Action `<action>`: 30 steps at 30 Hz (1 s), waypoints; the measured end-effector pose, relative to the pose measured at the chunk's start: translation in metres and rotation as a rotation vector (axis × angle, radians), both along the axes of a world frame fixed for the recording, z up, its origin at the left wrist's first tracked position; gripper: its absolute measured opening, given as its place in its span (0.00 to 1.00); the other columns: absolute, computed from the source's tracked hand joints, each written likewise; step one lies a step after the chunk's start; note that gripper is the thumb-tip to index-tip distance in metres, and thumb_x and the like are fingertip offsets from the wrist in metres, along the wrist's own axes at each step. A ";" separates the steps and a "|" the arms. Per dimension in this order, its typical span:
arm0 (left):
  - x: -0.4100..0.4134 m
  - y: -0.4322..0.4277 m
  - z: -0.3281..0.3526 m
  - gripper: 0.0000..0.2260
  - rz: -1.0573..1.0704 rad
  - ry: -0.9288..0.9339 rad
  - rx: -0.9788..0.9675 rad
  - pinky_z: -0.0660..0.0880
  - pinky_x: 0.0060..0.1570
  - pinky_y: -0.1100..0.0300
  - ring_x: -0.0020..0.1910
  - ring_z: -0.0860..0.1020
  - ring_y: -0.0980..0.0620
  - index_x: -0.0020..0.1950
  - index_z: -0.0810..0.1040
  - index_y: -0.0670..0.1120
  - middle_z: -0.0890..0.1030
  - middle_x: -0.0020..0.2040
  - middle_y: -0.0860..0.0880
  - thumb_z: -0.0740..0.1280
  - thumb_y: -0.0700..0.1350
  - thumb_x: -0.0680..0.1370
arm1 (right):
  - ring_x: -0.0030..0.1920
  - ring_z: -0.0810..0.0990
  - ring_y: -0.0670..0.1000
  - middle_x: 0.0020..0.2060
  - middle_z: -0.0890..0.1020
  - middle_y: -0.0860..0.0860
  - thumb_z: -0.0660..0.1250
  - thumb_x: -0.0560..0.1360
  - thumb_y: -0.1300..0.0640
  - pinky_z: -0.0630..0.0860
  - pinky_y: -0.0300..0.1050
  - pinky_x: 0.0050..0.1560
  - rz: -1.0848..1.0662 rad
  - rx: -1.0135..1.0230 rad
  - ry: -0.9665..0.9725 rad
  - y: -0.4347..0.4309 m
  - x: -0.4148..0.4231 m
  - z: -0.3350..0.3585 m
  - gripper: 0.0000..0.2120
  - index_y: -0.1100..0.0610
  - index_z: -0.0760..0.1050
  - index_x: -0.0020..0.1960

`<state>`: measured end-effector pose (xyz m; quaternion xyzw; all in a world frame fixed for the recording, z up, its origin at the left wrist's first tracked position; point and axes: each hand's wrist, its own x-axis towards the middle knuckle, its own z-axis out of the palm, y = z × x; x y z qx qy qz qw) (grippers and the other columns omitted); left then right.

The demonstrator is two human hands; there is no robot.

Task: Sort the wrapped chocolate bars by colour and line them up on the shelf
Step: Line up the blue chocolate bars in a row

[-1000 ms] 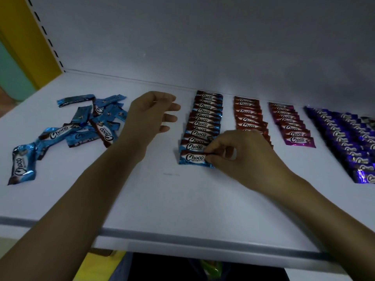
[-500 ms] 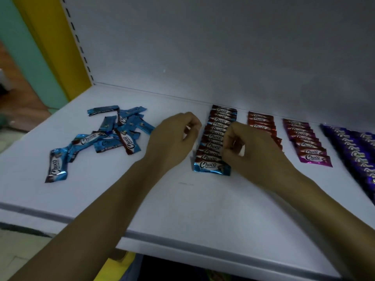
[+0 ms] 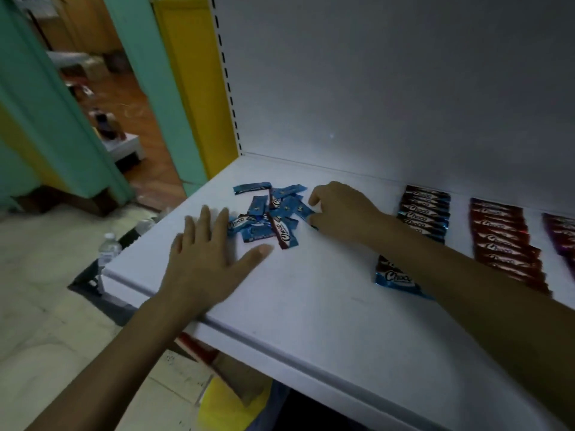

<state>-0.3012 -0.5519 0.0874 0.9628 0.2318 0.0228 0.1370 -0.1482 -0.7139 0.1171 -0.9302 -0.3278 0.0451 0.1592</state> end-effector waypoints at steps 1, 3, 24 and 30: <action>0.006 -0.003 0.000 0.50 -0.035 -0.011 -0.015 0.45 0.74 0.45 0.78 0.42 0.42 0.79 0.43 0.53 0.42 0.79 0.45 0.48 0.80 0.66 | 0.48 0.77 0.53 0.51 0.79 0.55 0.66 0.76 0.54 0.73 0.45 0.45 -0.003 0.005 0.005 0.007 0.000 -0.001 0.13 0.61 0.76 0.57; 0.026 -0.007 -0.001 0.53 -0.123 -0.031 -0.021 0.43 0.74 0.45 0.77 0.39 0.42 0.79 0.41 0.52 0.40 0.79 0.44 0.49 0.81 0.62 | 0.47 0.79 0.53 0.49 0.81 0.55 0.69 0.74 0.56 0.74 0.44 0.44 0.000 0.057 0.066 0.017 -0.003 0.000 0.11 0.61 0.79 0.53; 0.114 0.016 -0.004 0.41 -0.406 -0.285 0.025 0.68 0.56 0.53 0.58 0.72 0.51 0.63 0.74 0.55 0.77 0.60 0.54 0.58 0.78 0.57 | 0.44 0.80 0.53 0.44 0.82 0.53 0.67 0.74 0.56 0.78 0.49 0.44 0.003 0.151 0.010 0.044 0.040 -0.012 0.09 0.59 0.82 0.50; 0.115 0.016 -0.002 0.22 -0.411 -0.426 -0.025 0.73 0.46 0.56 0.49 0.77 0.47 0.58 0.77 0.49 0.81 0.52 0.49 0.73 0.58 0.69 | 0.44 0.80 0.51 0.45 0.83 0.55 0.60 0.74 0.67 0.74 0.35 0.37 0.012 0.287 0.222 0.039 0.038 0.003 0.14 0.60 0.82 0.52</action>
